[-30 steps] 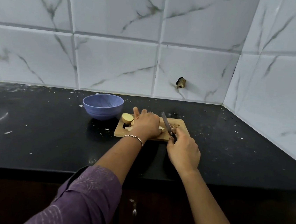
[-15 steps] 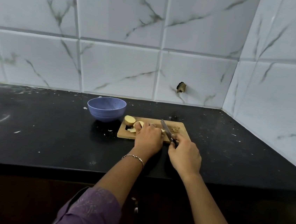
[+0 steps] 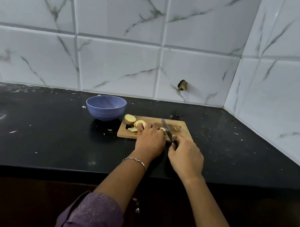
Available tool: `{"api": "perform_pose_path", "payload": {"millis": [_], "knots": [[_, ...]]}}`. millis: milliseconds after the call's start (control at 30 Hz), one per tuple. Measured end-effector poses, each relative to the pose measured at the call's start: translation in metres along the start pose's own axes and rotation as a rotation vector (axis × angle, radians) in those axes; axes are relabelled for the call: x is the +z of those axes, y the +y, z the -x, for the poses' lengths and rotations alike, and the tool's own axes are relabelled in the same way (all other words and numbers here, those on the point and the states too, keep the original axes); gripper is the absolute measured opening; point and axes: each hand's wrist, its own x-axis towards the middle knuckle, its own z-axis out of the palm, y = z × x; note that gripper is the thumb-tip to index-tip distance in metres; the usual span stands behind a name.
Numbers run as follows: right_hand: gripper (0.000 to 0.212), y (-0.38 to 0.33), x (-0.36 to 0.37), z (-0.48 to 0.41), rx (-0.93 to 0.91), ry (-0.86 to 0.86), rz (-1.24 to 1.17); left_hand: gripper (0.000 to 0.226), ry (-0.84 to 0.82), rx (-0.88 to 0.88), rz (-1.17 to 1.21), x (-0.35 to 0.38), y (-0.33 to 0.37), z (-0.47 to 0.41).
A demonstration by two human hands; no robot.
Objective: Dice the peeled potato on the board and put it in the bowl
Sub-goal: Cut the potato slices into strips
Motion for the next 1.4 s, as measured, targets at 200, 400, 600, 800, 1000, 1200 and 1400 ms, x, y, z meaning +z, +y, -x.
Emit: {"api": "perform_pose_path", "payload": {"millis": [200,400,600,800,1000,1200,1400], "knots": [[0.017,0.000,0.001,-0.007,-0.075,-0.028,0.102,0.032,-0.016,0.019,-0.003,-0.002,-0.001,-0.001],[0.013,-0.002,0.002,-0.016,-0.128,-0.055,0.143,0.031,-0.003,0.033,-0.003,-0.002,-0.001,-0.001],[0.024,-0.012,0.007,-0.014,-0.238,-0.059,0.244,0.030,-0.015,0.040,-0.025,0.001,-0.002,0.001],[0.024,-0.015,0.008,-0.015,-0.275,-0.047,0.295,0.034,-0.058,0.052,-0.041,-0.001,-0.003,0.004],[0.019,-0.010,0.010,-0.006,-0.064,-0.012,0.143,0.043,-0.104,0.015,-0.009,0.001,-0.002,0.008],[0.025,-0.007,0.000,0.004,-0.076,-0.020,0.011,0.043,-0.115,0.016,0.009,0.001,-0.002,0.009],[0.015,-0.007,0.001,0.005,-0.091,-0.007,0.034,0.043,-0.115,0.009,0.011,0.000,-0.002,0.008]]}}
